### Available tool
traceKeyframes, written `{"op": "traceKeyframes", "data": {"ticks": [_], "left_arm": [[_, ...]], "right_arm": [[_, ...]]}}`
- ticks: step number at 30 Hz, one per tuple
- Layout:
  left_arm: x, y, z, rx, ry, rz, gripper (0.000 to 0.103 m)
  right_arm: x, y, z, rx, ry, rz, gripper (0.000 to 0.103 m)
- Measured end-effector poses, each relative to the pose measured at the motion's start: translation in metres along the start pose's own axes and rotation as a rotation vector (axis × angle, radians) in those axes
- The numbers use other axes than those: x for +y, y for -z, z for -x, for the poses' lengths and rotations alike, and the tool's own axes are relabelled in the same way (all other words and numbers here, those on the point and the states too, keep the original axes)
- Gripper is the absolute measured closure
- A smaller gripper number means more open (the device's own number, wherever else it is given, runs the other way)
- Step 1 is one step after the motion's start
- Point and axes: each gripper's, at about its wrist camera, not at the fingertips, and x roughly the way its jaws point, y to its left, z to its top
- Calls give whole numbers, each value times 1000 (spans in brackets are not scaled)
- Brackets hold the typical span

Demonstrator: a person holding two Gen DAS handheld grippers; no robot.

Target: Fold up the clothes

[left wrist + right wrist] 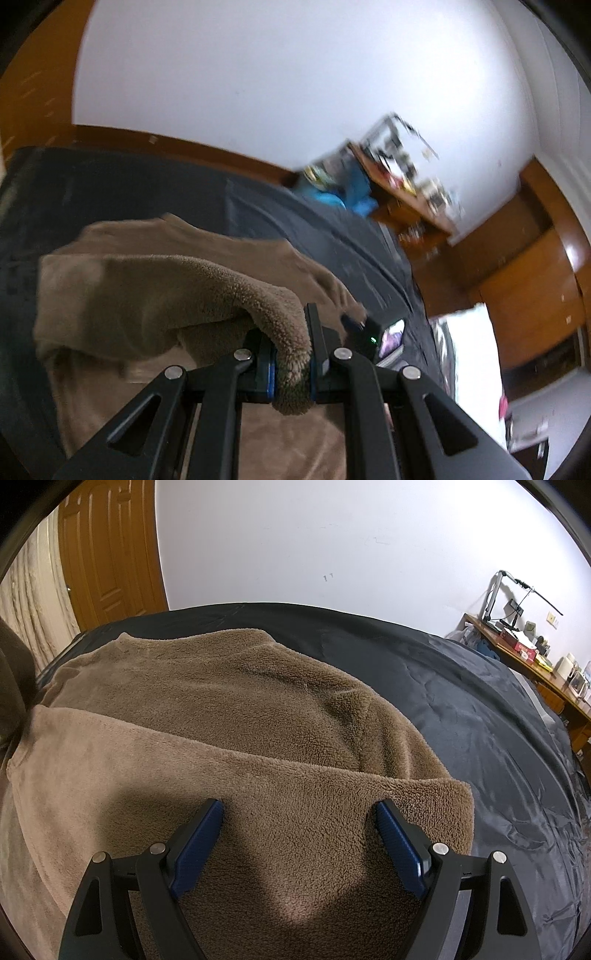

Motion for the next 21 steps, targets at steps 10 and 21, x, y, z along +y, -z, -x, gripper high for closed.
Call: {"op": "traceKeyframes", "data": {"ticks": [10, 21], "left_arm": [[-60, 6, -106, 242, 122, -124, 47], [2, 24, -102, 162, 3, -24, 24]], "right_arm": [[1, -1, -1, 0, -1, -1, 17], [-2, -2, -1, 1, -27, -20, 17]]}}
